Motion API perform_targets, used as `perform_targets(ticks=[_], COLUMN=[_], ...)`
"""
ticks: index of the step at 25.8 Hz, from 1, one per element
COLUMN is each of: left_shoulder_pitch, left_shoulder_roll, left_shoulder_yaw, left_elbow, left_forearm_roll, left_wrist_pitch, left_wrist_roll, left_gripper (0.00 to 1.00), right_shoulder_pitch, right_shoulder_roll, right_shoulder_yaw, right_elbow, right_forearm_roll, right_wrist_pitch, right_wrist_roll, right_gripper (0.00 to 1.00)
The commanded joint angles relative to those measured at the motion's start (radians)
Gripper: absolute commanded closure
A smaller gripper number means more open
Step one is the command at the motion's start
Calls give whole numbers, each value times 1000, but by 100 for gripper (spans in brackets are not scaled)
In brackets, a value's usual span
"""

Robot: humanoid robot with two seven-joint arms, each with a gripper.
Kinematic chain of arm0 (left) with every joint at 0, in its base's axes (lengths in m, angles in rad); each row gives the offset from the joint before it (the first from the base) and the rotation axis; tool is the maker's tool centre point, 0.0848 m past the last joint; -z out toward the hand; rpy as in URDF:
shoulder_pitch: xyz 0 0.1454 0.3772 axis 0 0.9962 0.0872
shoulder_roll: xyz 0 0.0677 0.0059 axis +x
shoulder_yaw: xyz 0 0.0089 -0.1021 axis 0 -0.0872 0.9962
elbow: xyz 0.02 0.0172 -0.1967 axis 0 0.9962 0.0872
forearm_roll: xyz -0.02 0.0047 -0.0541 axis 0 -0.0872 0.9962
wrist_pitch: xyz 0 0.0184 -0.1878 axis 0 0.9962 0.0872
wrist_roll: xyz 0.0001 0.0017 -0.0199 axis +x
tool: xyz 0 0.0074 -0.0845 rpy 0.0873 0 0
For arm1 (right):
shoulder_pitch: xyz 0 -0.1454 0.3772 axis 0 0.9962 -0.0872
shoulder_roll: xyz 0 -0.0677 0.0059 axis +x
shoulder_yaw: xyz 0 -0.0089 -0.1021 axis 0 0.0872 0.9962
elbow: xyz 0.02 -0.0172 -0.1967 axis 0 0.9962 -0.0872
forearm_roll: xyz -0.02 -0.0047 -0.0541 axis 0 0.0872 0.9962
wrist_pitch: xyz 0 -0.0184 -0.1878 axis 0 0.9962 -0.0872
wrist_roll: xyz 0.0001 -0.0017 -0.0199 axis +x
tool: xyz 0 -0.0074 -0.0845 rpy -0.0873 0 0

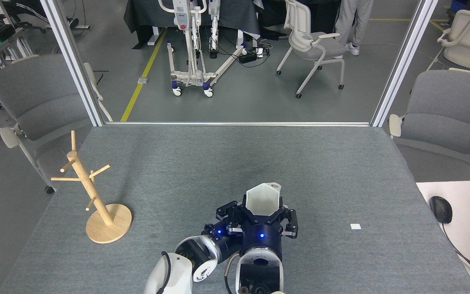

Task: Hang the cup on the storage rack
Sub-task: 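Grasp the cup with the left gripper and release the right gripper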

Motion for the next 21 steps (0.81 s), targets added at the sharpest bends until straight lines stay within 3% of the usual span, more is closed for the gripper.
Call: perform_targets(ticks=[1, 3, 5, 15, 21], left_shoulder_pitch=[0, 0, 0, 0, -1], left_shoulder_roll=[0, 0, 0, -1, 0], left_shoulder_yaw=[1, 1, 1, 13, 13], left_elbow=[-203, -203, -202, -169, -102], left_forearm_roll=[0, 0, 0, -3, -7], left_wrist_pitch=[2, 2, 3, 10, 31], left_wrist_roll=[14, 14, 14, 14, 14], left_gripper=[100, 100, 100, 100, 100], right_shoulder_pitch=[-1, -1, -2, -8, -5], right_shoulder_roll=[0, 1, 0, 1, 1], right_shoulder_yaw=[0, -2, -3, -9, -3], right_elbow=[10, 21, 21, 21, 36], right_forearm_roll=[0, 0, 0, -50, -138], right_wrist_pitch=[0, 0, -1, -15, -18], right_wrist_roll=[-1, -1, -6, -259, -480], right_gripper=[38, 13, 3, 1, 1])
